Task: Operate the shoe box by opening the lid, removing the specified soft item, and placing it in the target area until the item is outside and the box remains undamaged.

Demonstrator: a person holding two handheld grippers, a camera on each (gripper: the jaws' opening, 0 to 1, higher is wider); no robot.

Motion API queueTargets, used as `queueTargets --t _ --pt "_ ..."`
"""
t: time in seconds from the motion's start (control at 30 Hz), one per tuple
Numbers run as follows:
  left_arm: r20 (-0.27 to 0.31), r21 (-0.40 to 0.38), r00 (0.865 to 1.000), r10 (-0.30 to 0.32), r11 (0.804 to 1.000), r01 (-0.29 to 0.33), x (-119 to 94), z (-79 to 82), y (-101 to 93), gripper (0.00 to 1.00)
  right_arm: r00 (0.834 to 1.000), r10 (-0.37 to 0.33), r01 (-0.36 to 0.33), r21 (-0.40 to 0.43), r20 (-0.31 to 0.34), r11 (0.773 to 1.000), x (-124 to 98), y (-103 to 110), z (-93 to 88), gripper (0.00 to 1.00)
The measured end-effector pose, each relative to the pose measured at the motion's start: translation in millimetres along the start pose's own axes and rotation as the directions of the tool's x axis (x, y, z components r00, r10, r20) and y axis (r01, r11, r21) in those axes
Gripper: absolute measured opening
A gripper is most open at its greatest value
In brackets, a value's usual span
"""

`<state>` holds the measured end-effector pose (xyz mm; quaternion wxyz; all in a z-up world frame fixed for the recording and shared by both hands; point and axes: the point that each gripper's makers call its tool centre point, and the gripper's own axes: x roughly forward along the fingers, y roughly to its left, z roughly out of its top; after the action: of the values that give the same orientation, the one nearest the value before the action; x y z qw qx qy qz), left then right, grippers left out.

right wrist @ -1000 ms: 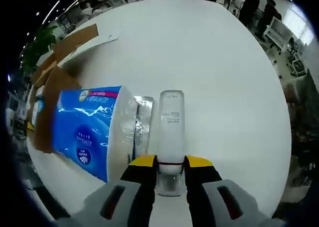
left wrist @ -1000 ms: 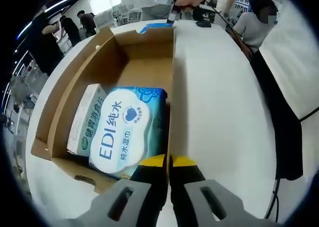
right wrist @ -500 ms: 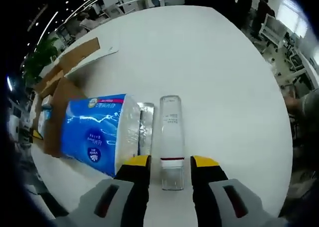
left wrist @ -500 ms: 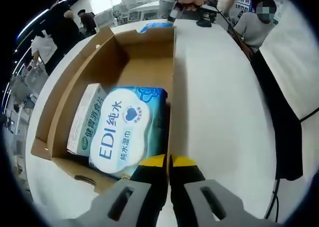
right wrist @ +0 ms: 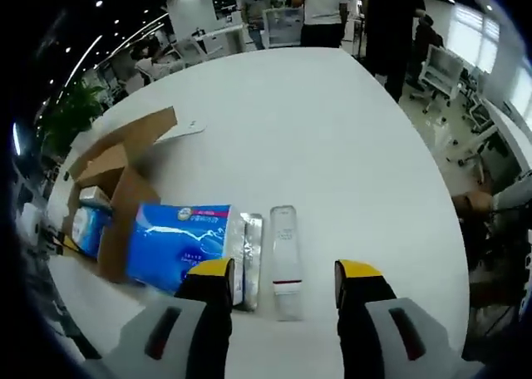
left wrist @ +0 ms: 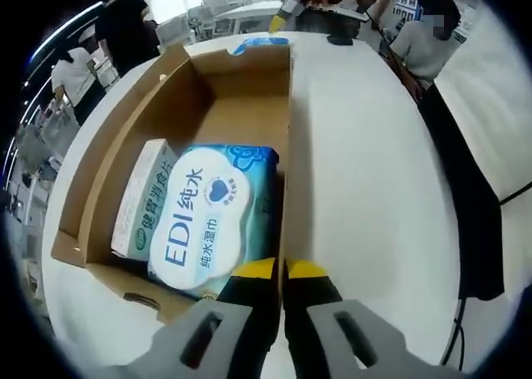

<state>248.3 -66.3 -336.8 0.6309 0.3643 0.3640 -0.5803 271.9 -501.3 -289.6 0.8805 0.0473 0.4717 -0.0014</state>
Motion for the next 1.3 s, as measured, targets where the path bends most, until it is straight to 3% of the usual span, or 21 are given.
queueTargets --t 0.17,0.3,0.43,0.57,0.67,0.8,0.93,1.07,1.1,1.13,1.17,1.27,1.3 --pt "0.001 0.003 1.0 0.003 1.0 -0.003 0 0.1 0.2 0.01 0.997 0.002 0.001 -0.028 0.083 1.0 -20 11 19.1 0.49" --pt "0.003 0.007 1.0 0.002 1.0 -0.002 1 -0.2 0.4 0.0 0.99 0.013 0.001 -0.097 0.143 0.995 -36 25 32.1 0.51" --pt "0.006 0.014 1.0 0.006 1.0 -0.006 1 0.0 0.1 0.0 0.985 0.029 -0.002 -0.159 0.168 0.987 -45 35 39.9 0.51" --pt "0.008 0.018 1.0 0.011 1.0 -0.011 0 0.4 -0.2 0.0 0.99 0.037 -0.012 -0.176 0.138 0.984 -49 42 39.6 0.47" --pt "0.008 0.019 1.0 0.012 1.0 -0.012 0 0.3 0.1 0.01 0.98 0.081 -0.049 -0.175 0.18 0.983 -54 54 48.0 0.48" --pt "0.009 0.023 1.0 0.012 1.0 -0.013 1 0.4 0.2 0.01 0.96 0.168 -0.102 -0.277 0.225 0.955 -64 83 59.9 0.49" --pt "0.009 0.021 1.0 0.007 1.0 -0.007 1 0.6 0.4 0.0 0.959 0.17 -0.088 -0.337 0.225 0.937 -68 96 61.5 0.48" --pt "0.012 0.027 1.0 0.013 1.0 -0.013 1 0.5 0.0 0.0 0.95 0.216 -0.129 -0.342 0.227 0.931 -71 110 61.2 0.43" --pt "0.013 0.026 1.0 0.012 1.0 -0.012 1 0.5 0.0 0.0 0.943 0.21 -0.141 -0.262 0.258 0.955 -73 115 63.9 0.43" --pt "0.012 0.025 1.0 0.011 1.0 -0.012 1 0.5 0.0 0.0 0.939 0.21 -0.143 -0.246 0.271 0.959 -73 117 65.5 0.43" --pt "0.009 0.021 1.0 0.011 1.0 -0.011 0 0.6 -0.2 0.0 0.922 0.26 -0.194 -0.238 0.286 0.952 -71 134 65.9 0.43" --pt "0.012 0.028 1.0 0.011 1.0 -0.012 0 0.5 -0.4 0.0 0.922 0.266 -0.198 -0.248 0.281 0.948 -69 146 62.6 0.42" --pt "0.012 0.028 1.0 0.011 1.0 -0.012 0 0.4 -0.4 0.0 0.915 0.279 -0.204 -0.263 0.29 0.943 -67 145 65.0 0.41"
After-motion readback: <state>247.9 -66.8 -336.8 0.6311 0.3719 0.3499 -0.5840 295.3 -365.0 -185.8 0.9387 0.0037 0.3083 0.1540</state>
